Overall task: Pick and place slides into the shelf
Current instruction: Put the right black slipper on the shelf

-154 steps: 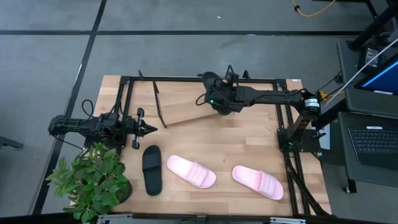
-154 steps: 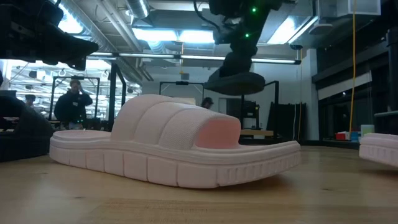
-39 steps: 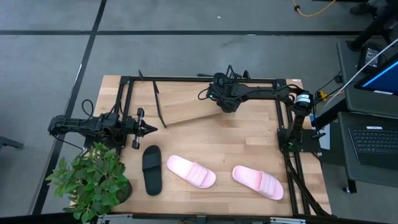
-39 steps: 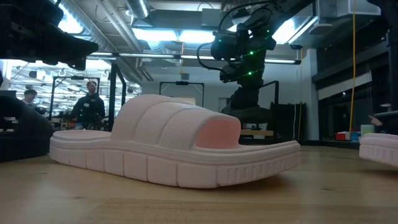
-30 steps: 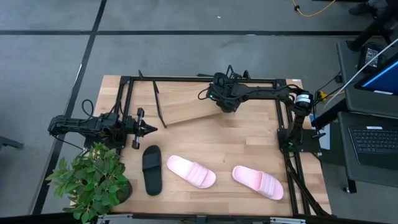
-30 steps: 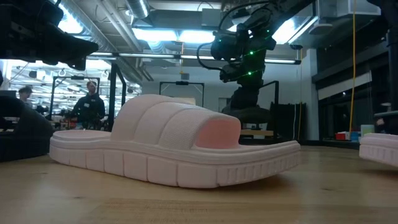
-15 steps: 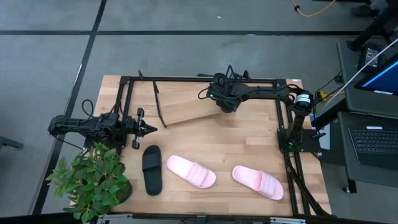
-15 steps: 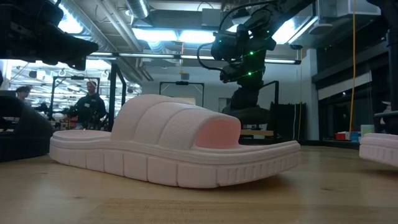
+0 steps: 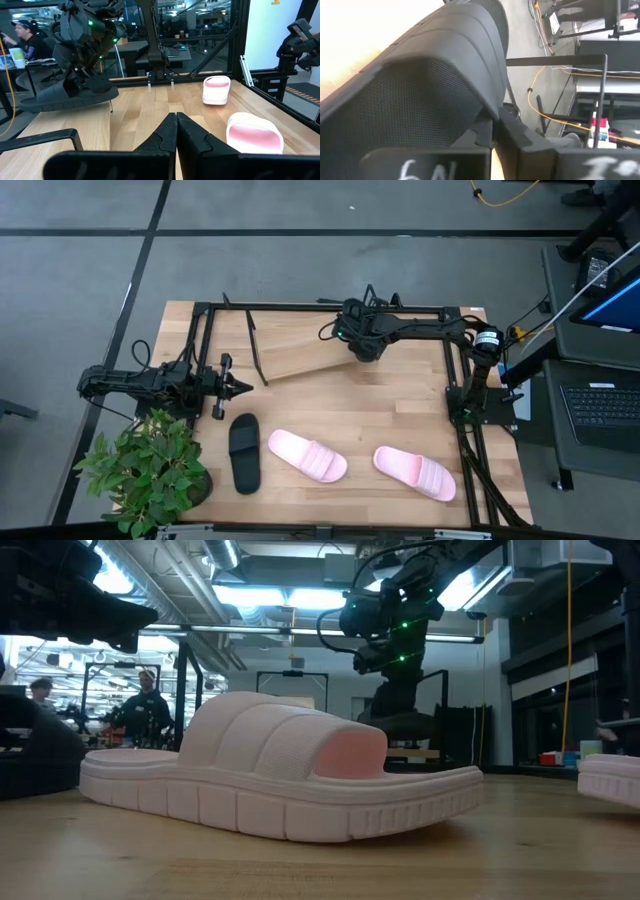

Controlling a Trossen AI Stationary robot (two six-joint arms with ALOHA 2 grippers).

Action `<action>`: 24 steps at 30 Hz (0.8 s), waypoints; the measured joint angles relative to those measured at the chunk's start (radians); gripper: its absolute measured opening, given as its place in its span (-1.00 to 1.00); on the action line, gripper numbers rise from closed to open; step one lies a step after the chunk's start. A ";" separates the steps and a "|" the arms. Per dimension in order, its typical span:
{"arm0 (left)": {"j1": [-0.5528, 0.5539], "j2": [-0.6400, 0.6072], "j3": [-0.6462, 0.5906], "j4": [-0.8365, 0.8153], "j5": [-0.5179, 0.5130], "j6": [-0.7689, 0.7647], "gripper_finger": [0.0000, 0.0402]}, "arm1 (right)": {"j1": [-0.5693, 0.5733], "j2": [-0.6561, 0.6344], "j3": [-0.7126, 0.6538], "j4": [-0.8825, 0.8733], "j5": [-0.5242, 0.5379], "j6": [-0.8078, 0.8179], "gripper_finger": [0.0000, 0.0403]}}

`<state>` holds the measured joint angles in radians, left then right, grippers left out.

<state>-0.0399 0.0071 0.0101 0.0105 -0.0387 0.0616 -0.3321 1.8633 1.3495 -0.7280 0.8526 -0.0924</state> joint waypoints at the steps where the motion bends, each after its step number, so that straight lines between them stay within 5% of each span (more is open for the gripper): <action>1: 0.000 0.000 0.000 0.000 0.000 0.000 -1.00 | -0.001 0.000 0.000 0.000 -0.013 -0.002 -0.91; 24: 0.000 0.000 0.000 0.000 -0.001 -0.002 -1.00 | -0.021 0.000 0.000 -0.004 -0.096 0.001 -0.93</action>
<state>-0.0398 0.0074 0.0098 0.0102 -0.0395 0.0597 -0.3534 1.8633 1.3495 -0.7322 0.7566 -0.0917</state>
